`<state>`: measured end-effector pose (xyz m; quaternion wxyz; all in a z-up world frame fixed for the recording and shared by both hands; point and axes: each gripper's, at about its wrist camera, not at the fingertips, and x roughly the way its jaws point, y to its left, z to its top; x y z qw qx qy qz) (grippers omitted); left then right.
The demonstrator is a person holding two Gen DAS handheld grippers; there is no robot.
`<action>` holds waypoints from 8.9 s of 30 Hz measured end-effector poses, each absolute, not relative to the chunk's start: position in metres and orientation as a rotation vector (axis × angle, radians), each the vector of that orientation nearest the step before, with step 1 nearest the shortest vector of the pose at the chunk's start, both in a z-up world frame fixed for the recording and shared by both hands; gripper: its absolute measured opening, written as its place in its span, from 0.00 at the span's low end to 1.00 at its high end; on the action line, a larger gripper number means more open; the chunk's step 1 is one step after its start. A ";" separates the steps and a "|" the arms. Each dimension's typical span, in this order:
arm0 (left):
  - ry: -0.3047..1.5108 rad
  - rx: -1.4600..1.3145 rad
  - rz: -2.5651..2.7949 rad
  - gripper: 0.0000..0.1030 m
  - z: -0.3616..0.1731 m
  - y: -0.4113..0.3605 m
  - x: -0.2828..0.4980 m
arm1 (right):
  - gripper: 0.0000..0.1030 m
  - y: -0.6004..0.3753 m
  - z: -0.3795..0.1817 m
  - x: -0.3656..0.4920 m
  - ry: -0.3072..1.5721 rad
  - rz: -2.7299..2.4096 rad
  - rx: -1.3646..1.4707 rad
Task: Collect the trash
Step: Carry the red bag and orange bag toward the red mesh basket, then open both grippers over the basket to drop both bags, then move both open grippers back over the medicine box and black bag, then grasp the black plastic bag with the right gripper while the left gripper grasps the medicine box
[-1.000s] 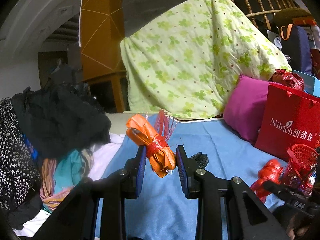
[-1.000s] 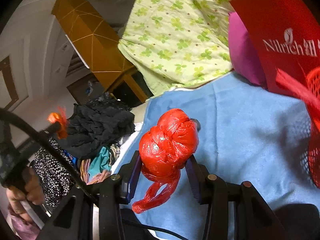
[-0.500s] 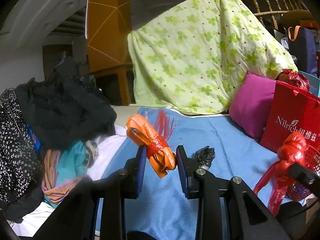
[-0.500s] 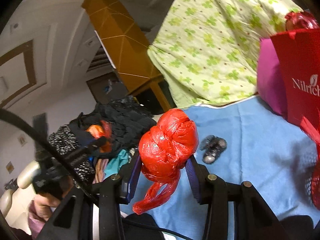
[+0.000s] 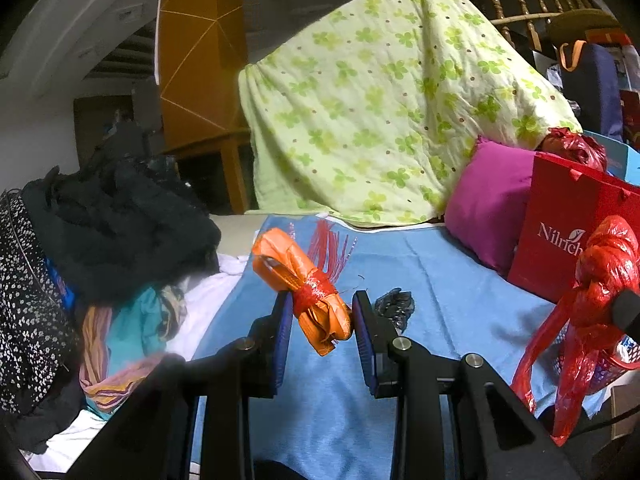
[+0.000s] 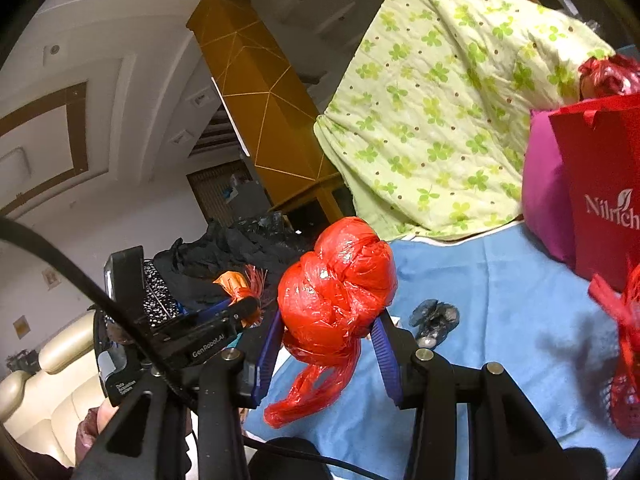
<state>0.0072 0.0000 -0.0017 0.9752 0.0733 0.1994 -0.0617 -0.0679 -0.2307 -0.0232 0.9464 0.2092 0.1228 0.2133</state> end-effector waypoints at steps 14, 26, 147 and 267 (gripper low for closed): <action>0.414 0.193 -0.179 0.31 -0.001 -0.034 0.002 | 0.45 -0.262 -0.022 -0.088 0.210 0.385 0.461; 0.404 0.234 -0.214 0.31 0.005 -0.055 -0.008 | 0.45 -0.285 -0.016 -0.110 0.158 0.354 0.485; 0.518 0.385 -0.881 0.31 -0.023 -0.330 -0.030 | 0.46 -0.482 -0.053 -0.246 -0.025 -0.246 0.676; 0.841 0.196 -0.156 1.00 -0.208 0.025 0.193 | 0.70 -0.221 -0.215 0.269 0.853 0.202 0.614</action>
